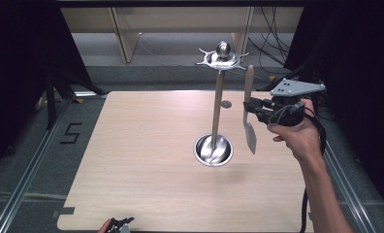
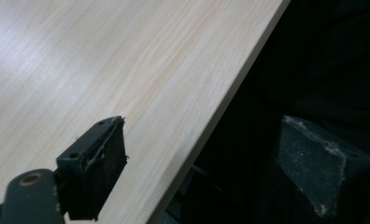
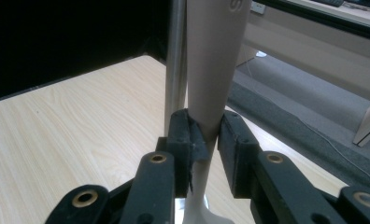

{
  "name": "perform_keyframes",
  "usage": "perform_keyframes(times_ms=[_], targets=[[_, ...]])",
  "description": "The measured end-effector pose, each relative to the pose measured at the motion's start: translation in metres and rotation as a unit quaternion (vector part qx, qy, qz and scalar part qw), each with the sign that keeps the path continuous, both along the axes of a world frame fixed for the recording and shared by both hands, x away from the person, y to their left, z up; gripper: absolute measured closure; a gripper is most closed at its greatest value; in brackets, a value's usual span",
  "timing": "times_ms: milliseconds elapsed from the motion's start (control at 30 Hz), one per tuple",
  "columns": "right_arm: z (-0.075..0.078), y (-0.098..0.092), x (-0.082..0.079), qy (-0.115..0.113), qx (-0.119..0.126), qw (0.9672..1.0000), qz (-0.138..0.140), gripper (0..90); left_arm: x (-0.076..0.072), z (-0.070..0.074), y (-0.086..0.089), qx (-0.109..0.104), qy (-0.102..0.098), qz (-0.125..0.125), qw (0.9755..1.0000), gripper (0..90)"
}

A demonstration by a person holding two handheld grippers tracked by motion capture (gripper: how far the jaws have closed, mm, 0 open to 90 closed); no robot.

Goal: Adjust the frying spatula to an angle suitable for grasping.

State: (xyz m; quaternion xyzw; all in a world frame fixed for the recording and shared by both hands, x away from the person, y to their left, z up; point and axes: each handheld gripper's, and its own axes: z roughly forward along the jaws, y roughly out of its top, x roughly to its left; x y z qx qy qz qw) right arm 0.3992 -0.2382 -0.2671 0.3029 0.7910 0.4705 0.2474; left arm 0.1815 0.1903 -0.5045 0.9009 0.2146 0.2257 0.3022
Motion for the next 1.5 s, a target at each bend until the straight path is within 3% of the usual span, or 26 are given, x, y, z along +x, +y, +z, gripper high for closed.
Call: perform_keyframes(times_ms=[167, 467, 533, 700, 767, 1000, 1200, 1233, 1467, 1500], targets=[[0.001, 0.005, 0.002, -0.006, -0.004, 1.0, -0.005, 75.7, 0.0, 0.0, 0.0, -0.001, 0.001, -0.001, 1.0, 15.0], [0.003, 0.007, 0.002, 0.005, -0.016, 0.9998, -0.007, 75.7, 0.0, 0.001, 0.0, 0.003, 0.0, -0.002, 1.0, 15.0], [0.003, 0.008, 0.002, 0.002, -0.019, 0.9997, -0.012, 75.7, 0.0, -0.001, 0.0, -0.001, 0.006, -0.006, 1.0, 15.0], [0.001, 0.01, 0.003, -0.007, -0.029, 0.9994, -0.017, 75.6, -0.001, 0.001, 0.0, 0.003, 0.001, -0.005, 1.0, 15.0], [0.0, 0.011, 0.003, -0.013, -0.024, 0.9994, -0.02, 75.5, -0.001, 0.001, 0.0, 0.002, 0.001, -0.005, 1.0, 15.0], [-0.002, 0.012, 0.001, 0.0, -0.012, 0.9997, -0.02, 75.3, -0.001, 0.0, -0.001, 0.002, 0.003, -0.008, 1.0, 15.0], [-0.004, 0.013, 0.0, -0.009, -0.007, 0.9998, -0.018, 74.7, -0.001, 0.0, -0.001, 0.002, 0.002, -0.007, 1.0, 15.0], [-0.004, 0.014, 0.0, 0.002, -0.002, 0.9999, -0.014, 74.2, -0.001, 0.001, -0.001, 0.004, 0.0, -0.007, 1.0, 15.0], [-0.005, 0.015, -0.001, -0.012, 0.002, 0.9998, -0.017, 73.6, -0.001, 0.0, -0.001, 0.005, 0.001, -0.008, 1.0, 15.0], [-0.004, 0.014, -0.001, -0.004, -0.003, 0.9999, -0.013, 73.1, -0.001, 0.0, -0.001, 0.005, 0.003, -0.01, 0.9999, 15.0]])
